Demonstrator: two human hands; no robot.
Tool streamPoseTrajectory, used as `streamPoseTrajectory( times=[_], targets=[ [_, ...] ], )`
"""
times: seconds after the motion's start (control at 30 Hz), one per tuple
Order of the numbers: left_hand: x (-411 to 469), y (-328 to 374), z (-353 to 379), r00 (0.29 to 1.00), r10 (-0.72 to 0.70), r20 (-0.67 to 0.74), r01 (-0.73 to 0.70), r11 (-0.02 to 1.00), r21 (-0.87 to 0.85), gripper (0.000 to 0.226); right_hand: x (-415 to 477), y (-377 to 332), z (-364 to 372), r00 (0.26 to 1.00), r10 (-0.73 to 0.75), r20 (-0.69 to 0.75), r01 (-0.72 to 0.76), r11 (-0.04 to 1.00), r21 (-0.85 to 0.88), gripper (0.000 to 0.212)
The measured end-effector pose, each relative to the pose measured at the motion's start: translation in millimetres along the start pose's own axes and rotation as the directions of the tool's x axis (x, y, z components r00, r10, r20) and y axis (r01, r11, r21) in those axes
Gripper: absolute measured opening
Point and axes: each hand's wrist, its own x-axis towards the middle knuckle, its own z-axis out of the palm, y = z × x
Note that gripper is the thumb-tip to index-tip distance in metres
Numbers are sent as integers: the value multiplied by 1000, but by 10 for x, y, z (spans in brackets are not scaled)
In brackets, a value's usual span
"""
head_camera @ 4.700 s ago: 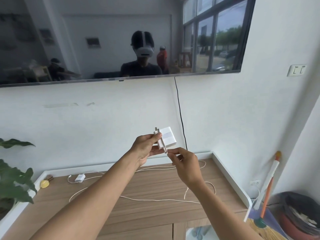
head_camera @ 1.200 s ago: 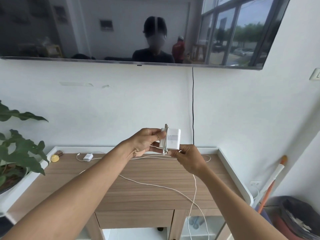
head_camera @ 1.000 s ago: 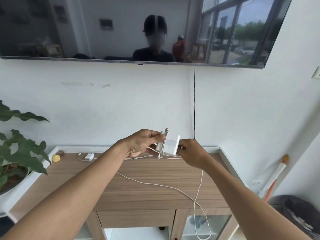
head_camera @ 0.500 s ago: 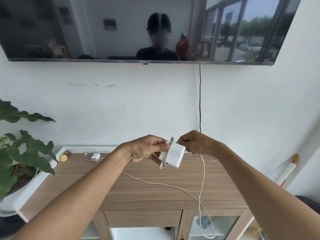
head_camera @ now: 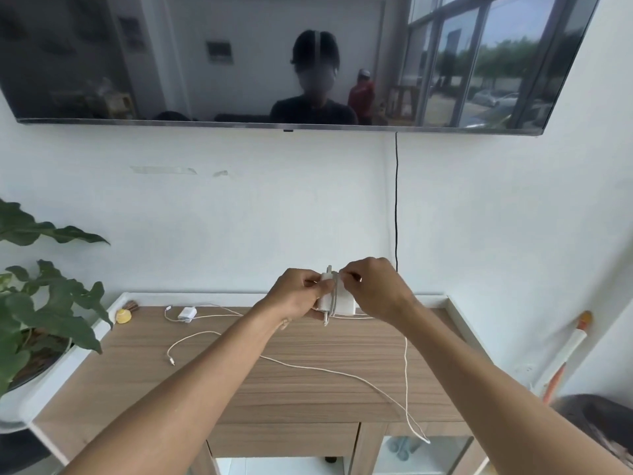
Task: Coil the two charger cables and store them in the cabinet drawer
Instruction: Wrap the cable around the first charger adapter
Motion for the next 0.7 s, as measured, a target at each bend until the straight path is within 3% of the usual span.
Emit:
streamPoseTrajectory(
  times=[0.13,0.3,0.7],
  targets=[
    [-2,33,25,999,-42,-33,37,993,-116,20,-103,41,189,980,-95,-173,90,995,-34,28],
    [23,38,11,993,-109,-48,94,964,-247,18,-279,66,372,936,-135,-324,163,985,62,18],
    [61,144,-32,991,-109,-81,80,950,-302,14,-461,133,565,895,28,-446,141,929,341,12]
  ],
)
